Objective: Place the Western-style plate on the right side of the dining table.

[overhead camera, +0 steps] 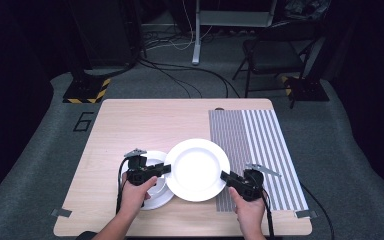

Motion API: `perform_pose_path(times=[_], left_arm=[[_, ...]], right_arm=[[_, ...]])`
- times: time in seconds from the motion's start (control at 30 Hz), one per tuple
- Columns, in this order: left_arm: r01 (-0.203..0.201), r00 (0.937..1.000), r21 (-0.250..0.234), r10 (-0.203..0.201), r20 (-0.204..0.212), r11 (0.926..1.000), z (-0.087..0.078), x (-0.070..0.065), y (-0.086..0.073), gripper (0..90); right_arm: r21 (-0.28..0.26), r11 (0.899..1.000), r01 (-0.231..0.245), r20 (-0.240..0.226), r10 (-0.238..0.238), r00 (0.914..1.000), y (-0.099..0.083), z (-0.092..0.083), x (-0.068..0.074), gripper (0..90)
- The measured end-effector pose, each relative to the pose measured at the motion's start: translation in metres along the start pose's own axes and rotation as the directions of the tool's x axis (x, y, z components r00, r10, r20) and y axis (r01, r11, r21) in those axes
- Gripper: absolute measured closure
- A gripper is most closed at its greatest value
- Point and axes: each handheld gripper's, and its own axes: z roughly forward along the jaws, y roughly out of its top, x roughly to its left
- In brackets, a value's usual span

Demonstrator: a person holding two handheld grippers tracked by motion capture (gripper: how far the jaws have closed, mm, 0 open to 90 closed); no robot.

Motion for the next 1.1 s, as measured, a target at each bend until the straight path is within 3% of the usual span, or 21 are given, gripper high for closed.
perform_pose_path(times=[0.53,0.97,1.1], left_arm=[[-0.031,0.9985,0.024,0.03,0.046,0.9992,0.022,-0.014,0.006,66.1],[-0.033,0.9977,0.022,0.031,0.06,0.9992,0.032,-0.021,0.011,67.2],[-0.013,0.9983,0.014,0.012,0.057,0.9998,0.033,-0.023,0.013,67.1]], right_arm=[[-0.033,0.999,-0.039,0.058,0.041,0.9975,-0.005,-0.019,-0.013,64.9],[-0.05,0.996,-0.078,0.07,0.081,0.9942,-0.001,-0.027,-0.022,65.0],[-0.052,0.996,-0.076,0.069,0.08,0.9944,0.002,-0.027,-0.021,65.0]])
